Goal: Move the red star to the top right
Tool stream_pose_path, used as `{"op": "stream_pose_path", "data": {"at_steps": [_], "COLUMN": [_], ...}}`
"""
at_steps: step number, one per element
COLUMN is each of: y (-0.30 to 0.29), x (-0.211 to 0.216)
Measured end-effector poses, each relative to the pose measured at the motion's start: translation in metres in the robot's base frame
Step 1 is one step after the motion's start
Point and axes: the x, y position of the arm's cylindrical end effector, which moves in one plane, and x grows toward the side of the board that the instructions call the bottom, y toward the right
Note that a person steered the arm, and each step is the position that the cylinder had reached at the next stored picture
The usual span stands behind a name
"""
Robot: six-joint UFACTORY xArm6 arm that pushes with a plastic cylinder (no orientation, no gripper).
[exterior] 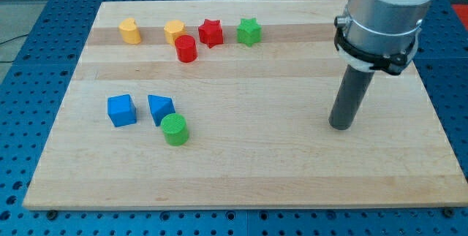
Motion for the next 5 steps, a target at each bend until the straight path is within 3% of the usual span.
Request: {"op": "stream_pose_path", "data": {"at_steps": [5], "y": [-0.0065], "x": [0.0034]}}
